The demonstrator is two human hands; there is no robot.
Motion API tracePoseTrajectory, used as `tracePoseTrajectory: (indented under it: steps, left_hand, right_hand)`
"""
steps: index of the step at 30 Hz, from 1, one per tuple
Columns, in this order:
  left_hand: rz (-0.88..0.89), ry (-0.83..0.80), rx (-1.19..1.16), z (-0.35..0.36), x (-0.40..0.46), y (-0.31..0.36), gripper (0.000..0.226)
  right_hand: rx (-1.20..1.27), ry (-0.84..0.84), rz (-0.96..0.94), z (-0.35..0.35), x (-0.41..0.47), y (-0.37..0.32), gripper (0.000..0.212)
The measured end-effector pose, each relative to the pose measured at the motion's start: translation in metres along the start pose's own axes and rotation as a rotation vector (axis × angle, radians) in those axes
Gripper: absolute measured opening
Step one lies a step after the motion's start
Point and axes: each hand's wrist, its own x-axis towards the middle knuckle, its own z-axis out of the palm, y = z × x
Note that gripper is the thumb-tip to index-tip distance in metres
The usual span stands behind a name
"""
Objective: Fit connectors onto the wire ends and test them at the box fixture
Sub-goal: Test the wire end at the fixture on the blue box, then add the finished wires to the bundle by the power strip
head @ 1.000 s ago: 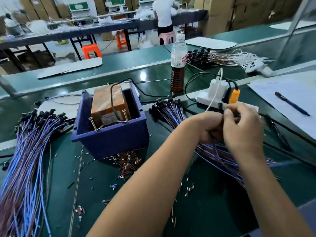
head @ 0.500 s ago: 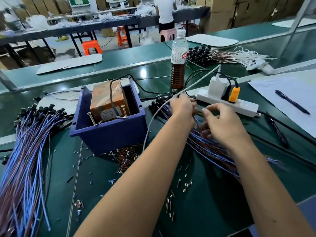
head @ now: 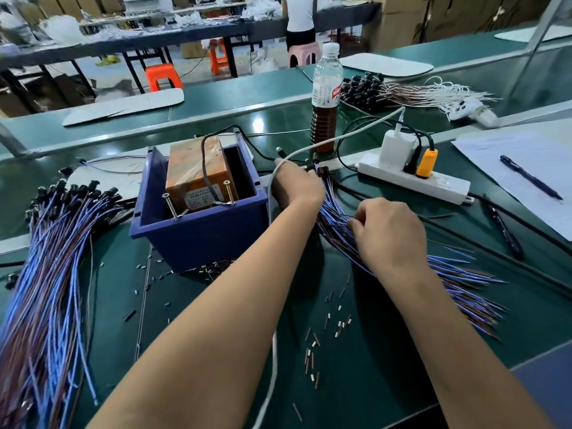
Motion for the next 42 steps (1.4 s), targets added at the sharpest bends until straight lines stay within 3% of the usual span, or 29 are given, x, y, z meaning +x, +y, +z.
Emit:
tracePoseTrajectory:
  steps: [3,5,10,15,18,22,26,29,34,40,42]
  left_hand:
    - [0.087,-0.049,0.087,-0.003,-0.004,-0.001,0.051]
    - [0.119,-0.043,0.158,-0.007,-0.006,-0.004,0.052]
    - [0.025,-0.188,0.23,-0.008,-0.018,-0.01,0.052]
    - [0.02,-0.216,0.21,-0.013,-0.03,-0.01,0.032]
    - [0.085,-0.332,0.252,-0.029,-0.042,-0.01,0.002]
    - [0.097,-0.553,0.205,-0.067,-0.053,-0.014,0.018]
    - [0.079,-0.731,0.092,-0.122,-0.065,-0.027,0.027]
    - [0.104,-0.658,0.046,-0.16,-0.072,-0.054,0.036]
    - [0.043,-0.389,0.051,-0.221,-0.076,-0.111,0.037]
    - [0.014,0.059,0.538,-0.27,-0.057,-0.147,0.009]
    - [-0.034,0.247,0.644,-0.281,-0.047,-0.154,0.022]
  right_hand:
    - [-0.062,0.043,0.001,-0.001,0.0,-0.001,0.02]
    - [-0.028,-0.016,0.042,-0.002,0.003,-0.001,0.019]
    - [0.103,-0.067,0.1,-0.003,0.007,-0.008,0.013]
    - [0.14,-0.058,0.056,0.003,0.007,-0.019,0.017]
    - [0.255,0.108,0.051,-0.002,0.004,-0.018,0.012]
    - [0.489,0.43,-0.108,-0.018,-0.007,-0.039,0.004]
    - [0.616,0.404,-0.371,-0.023,-0.022,-0.076,0.002]
    - [0.639,0.297,-0.574,-0.011,-0.042,-0.102,0.005]
    - [0.6,0.039,-0.884,0.014,-0.076,-0.149,0.013]
    - [0.5,-0.247,-0.964,0.034,-0.095,-0.205,0.019]
    - [0.465,-0.321,-0.95,0.039,-0.099,-0.219,0.027]
